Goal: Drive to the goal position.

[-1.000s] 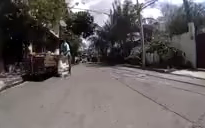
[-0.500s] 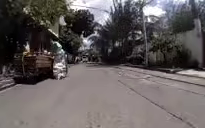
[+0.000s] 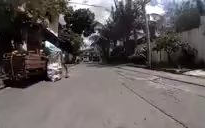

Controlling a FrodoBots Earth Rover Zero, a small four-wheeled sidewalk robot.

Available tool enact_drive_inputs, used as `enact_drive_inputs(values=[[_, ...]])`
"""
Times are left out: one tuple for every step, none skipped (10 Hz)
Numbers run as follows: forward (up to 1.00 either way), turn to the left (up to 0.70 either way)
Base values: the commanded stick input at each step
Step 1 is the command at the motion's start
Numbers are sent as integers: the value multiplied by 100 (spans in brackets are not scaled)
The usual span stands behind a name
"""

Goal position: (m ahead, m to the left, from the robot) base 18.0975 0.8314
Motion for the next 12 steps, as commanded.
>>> enact_drive_inputs(values=[[85,33],[85,34],[85,34],[85,29],[85,3],[85,0],[85,0],[85,0],[85,0],[85,0],[85,0],[85,0]])
